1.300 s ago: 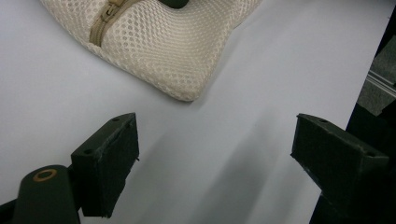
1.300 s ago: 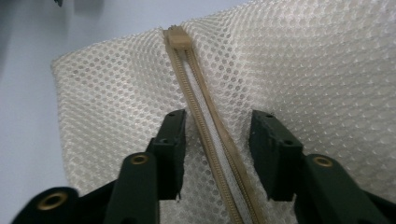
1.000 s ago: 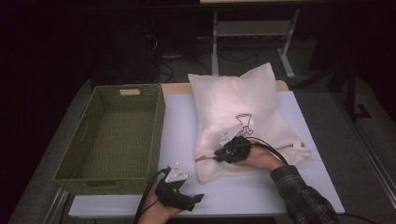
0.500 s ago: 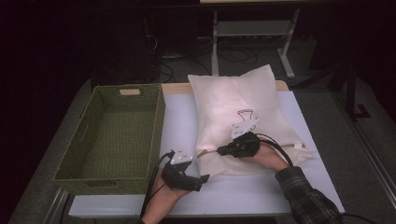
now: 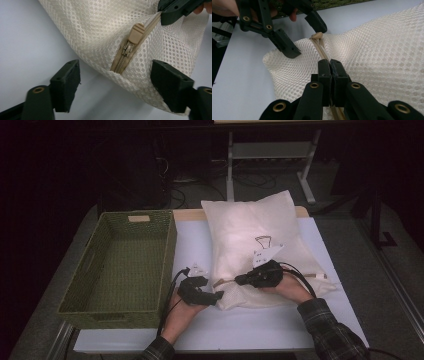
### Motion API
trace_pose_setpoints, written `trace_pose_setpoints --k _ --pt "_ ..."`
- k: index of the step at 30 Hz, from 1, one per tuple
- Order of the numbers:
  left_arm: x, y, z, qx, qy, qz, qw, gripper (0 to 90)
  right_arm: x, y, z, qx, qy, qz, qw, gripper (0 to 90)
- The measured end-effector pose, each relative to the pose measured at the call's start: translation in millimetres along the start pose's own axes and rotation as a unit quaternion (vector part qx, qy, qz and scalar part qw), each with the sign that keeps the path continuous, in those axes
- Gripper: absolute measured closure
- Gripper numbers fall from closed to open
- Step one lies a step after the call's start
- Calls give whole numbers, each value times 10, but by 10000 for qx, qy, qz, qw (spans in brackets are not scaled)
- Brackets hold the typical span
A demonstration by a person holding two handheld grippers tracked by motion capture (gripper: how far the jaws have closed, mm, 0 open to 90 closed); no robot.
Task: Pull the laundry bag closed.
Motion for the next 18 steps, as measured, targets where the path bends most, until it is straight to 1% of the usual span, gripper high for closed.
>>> trace_pose_setpoints --k 1,3,6,7,8,9,10,11,12,13,14,15,16,18 --pt "3 -1 -9 49 -20 -15 10000 302 3 -2 -2 -1 -12 -2 10000 876" --pt "7 -11 -29 73 -54 -46 9999 354 4 -5 -5 -2 -16 -2 10000 876" --pt "20 -13 -57 157 -129 -163 9997 487 12 -18 -14 -11 -41 -7 10000 875" --pt "26 -21 -73 143 -150 -187 9996 541 24 -26 -25 -11 -93 4 10000 875" --pt "26 -21 -73 143 -150 -187 9996 567 24 -26 -25 -11 -93 4 10000 875" --pt "32 -23 -83 146 -177 -261 9994 609 37 -34 -43 -19 -140 26 9999 874" --pt "32 -23 -83 146 -177 -261 9994 645 42 -36 -49 -13 -164 18 9999 874" --pt "25 -16 -70 93 -154 -346 9992 696 50 -36 -62 10 -190 30 9998 873" --pt "25 -16 -70 93 -154 -346 9992 735 50 -36 -62 10 -190 30 9998 873" --pt "21 -8 -61 52 -133 -407 9991 769 63 -39 -83 38 -252 37 9997 871" --pt "21 -8 -61 52 -133 -407 9991 791 63 -39 -83 38 -252 37 9997 871" --pt "22 -2 -60 17 -127 -442 9989 791 70 -39 -92 56 -281 32 9996 870" --pt "27 -2 -59 -36 -139 -503 9986 816 83 -38 -111 69 -332 49 9994 867" --pt "35 4 -53 -143 -149 -620 9979 830 104 -34 -149 112 -417 64 9990 856"
Point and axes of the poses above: each handheld gripper's, and its own axes: z roughly backward along the jaws, x roughly out of its underside, y roughly to its right, the point moved 8 cm from there along -z, roughly forward along the jaws, and after that the axes turned 14 degrees about z, right-handed, at the moved point
